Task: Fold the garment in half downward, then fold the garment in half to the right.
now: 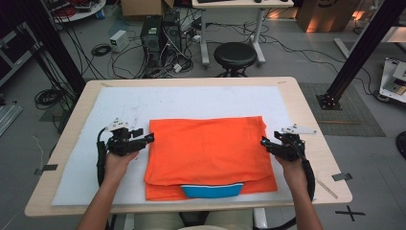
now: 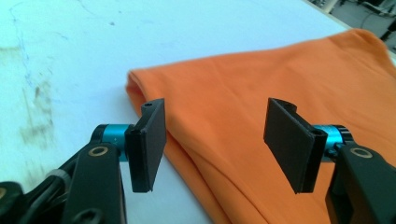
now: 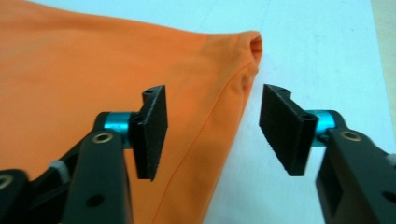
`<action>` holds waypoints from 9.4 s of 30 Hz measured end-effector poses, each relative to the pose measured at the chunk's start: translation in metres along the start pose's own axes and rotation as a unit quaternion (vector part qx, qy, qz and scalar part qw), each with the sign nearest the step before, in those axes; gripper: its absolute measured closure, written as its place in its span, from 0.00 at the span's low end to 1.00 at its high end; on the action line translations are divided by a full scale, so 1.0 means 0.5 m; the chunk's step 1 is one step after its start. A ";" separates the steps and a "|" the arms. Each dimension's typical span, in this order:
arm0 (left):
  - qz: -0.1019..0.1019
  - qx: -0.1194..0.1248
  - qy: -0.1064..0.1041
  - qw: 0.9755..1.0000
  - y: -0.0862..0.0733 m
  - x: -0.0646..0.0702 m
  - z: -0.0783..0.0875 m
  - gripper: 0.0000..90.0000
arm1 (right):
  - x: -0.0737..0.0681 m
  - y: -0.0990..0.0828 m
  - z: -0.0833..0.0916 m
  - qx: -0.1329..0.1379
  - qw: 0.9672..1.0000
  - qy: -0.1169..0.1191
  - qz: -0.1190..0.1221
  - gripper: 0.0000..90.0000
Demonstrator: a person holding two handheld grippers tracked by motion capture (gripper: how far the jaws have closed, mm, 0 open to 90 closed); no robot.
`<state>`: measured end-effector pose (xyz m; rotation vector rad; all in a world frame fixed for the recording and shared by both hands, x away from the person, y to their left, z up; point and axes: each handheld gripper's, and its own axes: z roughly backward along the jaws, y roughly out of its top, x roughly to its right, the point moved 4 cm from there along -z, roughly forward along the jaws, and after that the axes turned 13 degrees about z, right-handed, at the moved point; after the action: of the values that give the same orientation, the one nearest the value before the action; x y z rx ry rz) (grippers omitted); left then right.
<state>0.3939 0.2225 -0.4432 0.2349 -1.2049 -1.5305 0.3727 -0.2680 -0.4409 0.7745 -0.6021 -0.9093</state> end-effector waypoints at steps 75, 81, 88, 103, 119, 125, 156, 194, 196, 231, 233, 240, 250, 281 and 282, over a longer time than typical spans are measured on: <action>-0.010 0.073 -0.021 0.997 0.048 0.019 -0.057 0.35 | 0.065 0.012 -0.039 0.033 0.997 -0.065 -0.024 0.37; -0.025 0.080 -0.031 0.996 0.020 0.044 -0.007 0.26 | 0.041 -0.020 0.006 0.049 0.998 -0.049 -0.009 0.31; -0.034 0.069 -0.042 0.996 -0.019 0.057 0.036 0.27 | 0.013 -0.045 0.038 0.038 0.999 -0.027 0.001 0.27; -0.006 -0.071 0.069 0.995 -0.093 0.064 -0.046 0.62 | -0.013 -0.061 -0.039 -0.076 0.996 -0.019 -0.037 0.59; 0.022 -0.049 0.071 0.996 -0.065 0.076 -0.086 0.92 | -0.003 -0.047 -0.040 -0.066 0.996 -0.052 -0.041 0.93; 0.013 -0.034 0.054 0.998 -0.061 0.069 -0.078 0.91 | -0.007 -0.048 -0.028 -0.054 0.995 -0.066 -0.041 0.93; -0.059 0.084 -0.052 0.993 -0.065 0.079 0.091 0.25 | -0.051 -0.030 0.091 0.086 0.996 0.007 0.034 0.24; -0.039 -0.032 0.043 0.998 -0.135 0.095 0.039 0.50 | -0.069 -0.027 0.076 0.083 0.995 0.023 0.044 0.24; -0.041 -0.033 0.051 0.997 -0.138 0.096 0.034 0.50 | -0.069 -0.026 0.077 0.085 0.995 0.023 0.043 0.24; -0.056 -0.056 0.072 0.994 -0.166 0.120 0.027 0.94 | -0.090 -0.016 0.055 0.075 0.995 0.056 0.047 0.24; -0.049 -0.055 0.064 0.995 -0.166 0.119 0.029 0.95 | -0.093 -0.013 0.053 0.076 0.994 0.059 0.049 0.24; -0.033 -0.052 0.042 0.997 -0.170 0.122 0.043 0.95 | -0.106 0.000 0.047 0.079 0.993 0.072 0.056 0.24; -0.032 -0.048 0.039 0.998 -0.175 0.123 0.049 0.95 | -0.153 0.048 -0.006 0.072 0.989 0.106 0.075 0.24; -0.039 -0.045 0.018 0.998 -0.175 0.123 0.050 0.95 | -0.345 0.285 -0.254 0.054 0.969 0.185 0.156 0.27; -0.039 -0.048 0.016 0.998 -0.175 0.122 0.050 0.95 | -0.352 0.289 -0.262 0.050 0.968 0.187 0.158 0.27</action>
<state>0.3003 0.1737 -0.4725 0.2436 -1.1043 -1.6421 0.4505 -0.0174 -0.4261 0.8856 -0.4224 -0.4260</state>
